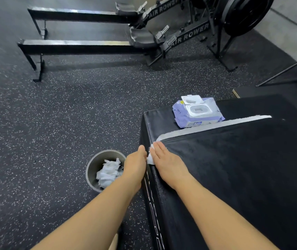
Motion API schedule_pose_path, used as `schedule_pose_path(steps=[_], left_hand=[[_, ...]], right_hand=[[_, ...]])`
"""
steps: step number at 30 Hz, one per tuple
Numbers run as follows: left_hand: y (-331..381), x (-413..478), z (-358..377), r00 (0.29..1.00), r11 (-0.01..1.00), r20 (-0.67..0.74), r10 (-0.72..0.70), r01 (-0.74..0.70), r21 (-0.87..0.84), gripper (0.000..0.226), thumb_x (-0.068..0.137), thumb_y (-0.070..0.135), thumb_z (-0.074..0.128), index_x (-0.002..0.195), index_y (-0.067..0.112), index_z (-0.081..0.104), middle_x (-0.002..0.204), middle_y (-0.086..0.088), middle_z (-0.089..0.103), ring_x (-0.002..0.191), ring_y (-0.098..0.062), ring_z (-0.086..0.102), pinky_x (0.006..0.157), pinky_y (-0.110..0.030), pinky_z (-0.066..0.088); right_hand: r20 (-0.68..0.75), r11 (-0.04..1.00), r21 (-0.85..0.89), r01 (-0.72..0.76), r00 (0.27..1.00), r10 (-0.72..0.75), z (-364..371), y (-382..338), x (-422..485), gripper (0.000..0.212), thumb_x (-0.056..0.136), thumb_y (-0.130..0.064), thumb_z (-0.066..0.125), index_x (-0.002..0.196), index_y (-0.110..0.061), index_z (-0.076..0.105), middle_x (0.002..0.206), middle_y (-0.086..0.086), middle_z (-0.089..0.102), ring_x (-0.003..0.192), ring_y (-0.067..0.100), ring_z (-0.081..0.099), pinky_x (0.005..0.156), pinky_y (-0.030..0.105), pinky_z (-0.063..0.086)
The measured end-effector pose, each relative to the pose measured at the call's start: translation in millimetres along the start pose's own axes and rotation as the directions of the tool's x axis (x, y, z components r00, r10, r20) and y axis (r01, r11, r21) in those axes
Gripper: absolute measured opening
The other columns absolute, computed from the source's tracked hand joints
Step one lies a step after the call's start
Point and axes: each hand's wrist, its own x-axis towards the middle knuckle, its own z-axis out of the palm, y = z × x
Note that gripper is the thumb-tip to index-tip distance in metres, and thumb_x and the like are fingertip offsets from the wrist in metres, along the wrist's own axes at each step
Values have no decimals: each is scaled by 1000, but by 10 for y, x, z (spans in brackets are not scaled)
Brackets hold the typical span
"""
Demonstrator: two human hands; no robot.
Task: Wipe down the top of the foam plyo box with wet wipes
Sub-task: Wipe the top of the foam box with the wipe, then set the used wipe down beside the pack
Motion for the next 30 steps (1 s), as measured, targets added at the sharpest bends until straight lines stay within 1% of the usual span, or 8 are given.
schedule_pose_path(steps=[4,9,13,15,19,23,26,30], left_hand=[[236,189,30,994,980,53,101,-108,168,30,94,15,41,64,13,45,64,-3,43,59,-17,37,56,-29,30],[493,530,77,981,965,165,103,-138,222,29,93,4,43,73,18,59,57,4,54,45,-6,43,43,-19,33],[758,774,51,963,974,254,92,-139,176,21,93,11,51,79,21,64,56,11,65,56,-2,60,57,-23,42],[915,893,52,937,988,348,10,-64,144,15,93,17,55,82,19,64,54,11,60,45,0,53,54,-25,36],[1150,1126,118,890,985,435,-136,76,152,12,90,22,60,101,18,66,85,-2,62,69,-10,53,65,-23,39],[1271,1274,204,881,982,441,-170,116,146,8,92,17,55,91,20,62,90,0,61,70,-10,52,68,-24,37],[1301,1362,200,892,982,413,-184,151,112,10,95,13,53,89,16,60,84,-1,60,71,-13,53,65,-23,39],[1306,1403,211,839,970,489,-237,232,72,18,98,10,49,109,7,62,102,-7,65,84,-18,60,71,-27,49]], right_hand=[[5,999,43,-21,1000,21,-26,30,164,60,103,-4,23,157,-6,-5,166,11,-11,153,24,-12,118,28,15],[-19,990,121,-70,997,73,-164,107,473,59,104,-4,25,157,-6,0,166,9,-6,153,21,-9,113,31,29],[-99,969,193,-152,980,173,-357,185,702,60,104,-3,25,158,-9,1,167,6,-7,153,19,-11,107,31,35],[-124,959,221,-178,970,209,-456,239,779,63,101,0,30,158,-9,5,167,5,-6,153,19,-11,103,31,39],[-143,913,322,-249,941,308,-563,323,824,73,93,0,49,157,-20,21,167,2,-7,153,17,-7,106,34,37],[-274,595,747,-295,679,681,-494,304,741,57,92,-10,52,145,-33,49,160,-11,27,147,7,22,104,24,32],[-89,217,952,-214,485,870,-469,245,735,49,88,-7,56,132,-27,63,130,-10,63,119,13,57,100,23,41],[349,-294,937,-188,499,793,-538,288,872,15,92,-30,63,105,-24,68,99,-4,66,98,19,65,82,36,51]])
